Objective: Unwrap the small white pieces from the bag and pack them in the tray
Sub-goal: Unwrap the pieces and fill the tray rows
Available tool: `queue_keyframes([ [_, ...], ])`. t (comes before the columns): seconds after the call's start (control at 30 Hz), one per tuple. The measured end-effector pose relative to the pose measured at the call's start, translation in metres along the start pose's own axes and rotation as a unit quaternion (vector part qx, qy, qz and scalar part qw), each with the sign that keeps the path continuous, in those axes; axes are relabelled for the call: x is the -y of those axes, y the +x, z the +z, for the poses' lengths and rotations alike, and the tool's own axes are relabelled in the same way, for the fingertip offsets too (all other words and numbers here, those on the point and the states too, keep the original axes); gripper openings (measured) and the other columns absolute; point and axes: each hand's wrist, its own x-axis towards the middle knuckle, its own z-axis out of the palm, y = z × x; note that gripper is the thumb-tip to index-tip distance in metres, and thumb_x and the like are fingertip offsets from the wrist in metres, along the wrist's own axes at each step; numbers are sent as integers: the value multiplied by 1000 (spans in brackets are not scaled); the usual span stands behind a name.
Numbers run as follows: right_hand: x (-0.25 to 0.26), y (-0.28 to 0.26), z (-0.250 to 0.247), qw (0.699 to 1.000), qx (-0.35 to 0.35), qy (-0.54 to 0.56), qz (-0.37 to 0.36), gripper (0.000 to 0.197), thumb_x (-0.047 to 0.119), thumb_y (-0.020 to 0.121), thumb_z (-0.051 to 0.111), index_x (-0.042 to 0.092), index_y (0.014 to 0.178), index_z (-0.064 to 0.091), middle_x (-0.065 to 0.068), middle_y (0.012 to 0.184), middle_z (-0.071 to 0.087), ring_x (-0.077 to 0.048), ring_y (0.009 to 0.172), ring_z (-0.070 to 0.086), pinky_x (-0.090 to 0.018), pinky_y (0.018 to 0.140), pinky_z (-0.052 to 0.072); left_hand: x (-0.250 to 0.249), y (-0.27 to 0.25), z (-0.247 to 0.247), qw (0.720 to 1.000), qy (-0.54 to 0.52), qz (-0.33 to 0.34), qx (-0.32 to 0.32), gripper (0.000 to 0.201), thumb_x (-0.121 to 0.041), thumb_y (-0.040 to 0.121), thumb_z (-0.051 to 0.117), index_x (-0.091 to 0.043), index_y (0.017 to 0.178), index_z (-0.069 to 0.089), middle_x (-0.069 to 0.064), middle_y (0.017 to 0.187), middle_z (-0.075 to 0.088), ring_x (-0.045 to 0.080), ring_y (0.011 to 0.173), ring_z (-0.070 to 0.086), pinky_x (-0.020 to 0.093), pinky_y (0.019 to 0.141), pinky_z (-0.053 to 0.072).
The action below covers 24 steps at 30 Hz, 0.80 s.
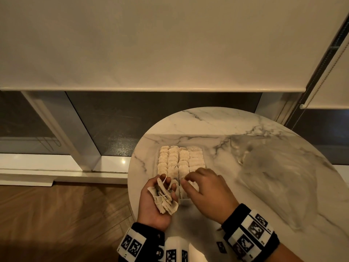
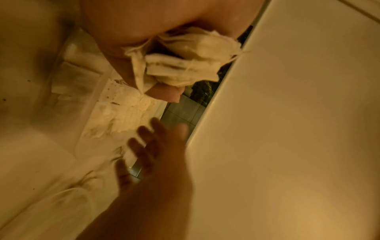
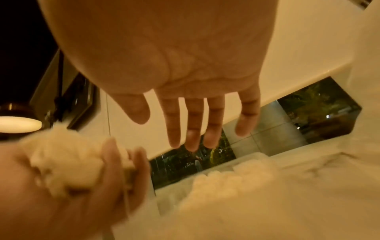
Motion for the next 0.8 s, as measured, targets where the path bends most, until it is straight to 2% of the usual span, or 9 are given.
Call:
queue_keyframes([
  [0.1,17,4,-18,988,-57,142,-24,47,70,86,41,32,90,70,16,87,63,-3,88,56,-33,80,49,13,1,7,999,23,-10,30,29,-29,80,66,-13,103,71,7,104,69,21,85,67,30,70,52],
  [0.17,26,8,-25,987,-38,156,-5,43,69,80,52,31,84,71,16,82,65,-2,82,57,-29,74,51,24,-4,16,998,41,-11,38,37,-32,75,65,-10,102,76,14,108,68,27,96,63,37,80,47],
  [0.27,27,12,-26,992,24,116,35,38,66,73,61,30,82,71,14,80,68,-2,75,62,-30,70,56,37,-10,26,998,49,-11,39,32,-32,87,53,-10,85,77,15,91,70,27,85,67,36,75,47],
  [0.4,23,15,-22,989,46,129,49,22,48,79,65,27,80,73,11,76,69,-3,70,65,-29,67,57,39,-11,29,998,48,-25,13,32,-32,96,49,-10,105,71,15,97,72,25,89,69,33,74,52],
  [0.5,16,17,-23,979,42,186,70,16,36,84,67,24,76,73,9,70,70,-3,64,65,-22,60,53,38,-10,25,998,37,-50,4,27,-31,91,56,-10,100,71,10,81,72,19,64,69,25,55,56],
  [0.57,9,19,-25,967,34,240,80,16,32,85,70,22,73,72,6,68,71,-6,62,66,-28,63,55,35,-10,24,997,20,-73,8,25,-29,86,61,-10,100,68,8,70,67,16,50,65,23,44,53],
  [0.63,3,22,-29,948,24,304,89,16,27,87,73,17,74,73,2,67,71,-7,61,63,-31,64,54,33,-10,20,997,20,-75,8,28,-26,87,59,-8,108,64,9,72,69,18,52,67,23,46,54],
  [0.73,-2,22,-43,914,20,392,99,12,14,91,70,6,82,72,-3,67,69,-6,57,59,-19,54,46,29,-12,18,996,0,-89,21,30,-27,93,55,-13,119,61,3,89,69,17,58,69,22,46,54],
  [0.8,-4,22,-50,900,24,423,99,12,13,93,68,4,86,72,-7,72,72,-11,63,63,-22,57,47,27,-10,15,996,-2,-84,14,25,-26,91,59,-16,113,64,1,96,66,18,67,69,23,48,55],
])
